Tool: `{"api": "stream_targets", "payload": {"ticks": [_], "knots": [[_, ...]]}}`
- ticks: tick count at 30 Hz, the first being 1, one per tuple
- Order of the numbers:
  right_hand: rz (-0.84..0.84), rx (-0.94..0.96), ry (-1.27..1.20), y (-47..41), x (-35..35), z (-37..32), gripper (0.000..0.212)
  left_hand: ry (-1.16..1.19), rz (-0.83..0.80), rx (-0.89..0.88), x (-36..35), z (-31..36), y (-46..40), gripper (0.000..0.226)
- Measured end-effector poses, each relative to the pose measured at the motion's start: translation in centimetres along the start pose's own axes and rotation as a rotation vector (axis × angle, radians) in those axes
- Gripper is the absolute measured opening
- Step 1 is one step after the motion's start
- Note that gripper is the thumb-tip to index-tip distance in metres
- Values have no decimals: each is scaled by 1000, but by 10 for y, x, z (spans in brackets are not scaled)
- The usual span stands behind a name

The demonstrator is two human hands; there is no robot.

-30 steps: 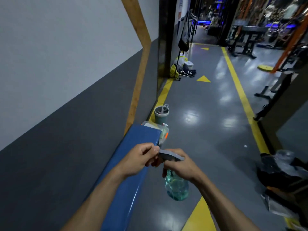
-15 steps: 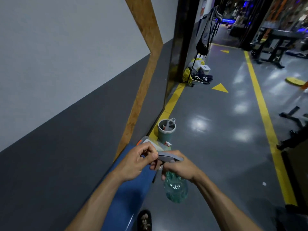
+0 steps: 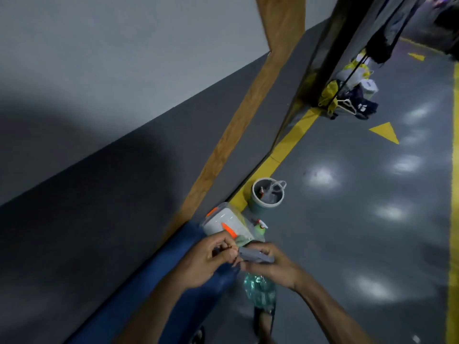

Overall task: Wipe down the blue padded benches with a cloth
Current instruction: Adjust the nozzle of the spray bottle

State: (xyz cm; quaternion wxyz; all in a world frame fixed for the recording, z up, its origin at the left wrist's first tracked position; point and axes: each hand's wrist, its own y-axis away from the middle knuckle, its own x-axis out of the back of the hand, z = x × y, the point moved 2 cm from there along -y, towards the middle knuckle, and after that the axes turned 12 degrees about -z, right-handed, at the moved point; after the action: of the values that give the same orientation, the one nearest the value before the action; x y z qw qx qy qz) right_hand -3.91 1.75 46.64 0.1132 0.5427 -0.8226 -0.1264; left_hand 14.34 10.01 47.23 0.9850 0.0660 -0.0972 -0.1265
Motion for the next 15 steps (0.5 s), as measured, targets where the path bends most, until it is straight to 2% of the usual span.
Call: {"api": "stream_targets", "payload": {"ticks": [4, 7, 11, 15], "knots": [[-58, -6, 230, -48, 70, 38, 13, -62, 95, 106, -2, -40, -53, 19], [-196, 18, 368, -89, 121, 73, 8, 37, 230, 240, -16, -68, -99, 29], [-306, -28, 486, -132, 172, 126, 19, 111, 347, 383, -40, -113, -145, 21], [-277, -113, 586, -170, 218, 206, 17, 206, 457, 474, -51, -170, -172, 32]]}}
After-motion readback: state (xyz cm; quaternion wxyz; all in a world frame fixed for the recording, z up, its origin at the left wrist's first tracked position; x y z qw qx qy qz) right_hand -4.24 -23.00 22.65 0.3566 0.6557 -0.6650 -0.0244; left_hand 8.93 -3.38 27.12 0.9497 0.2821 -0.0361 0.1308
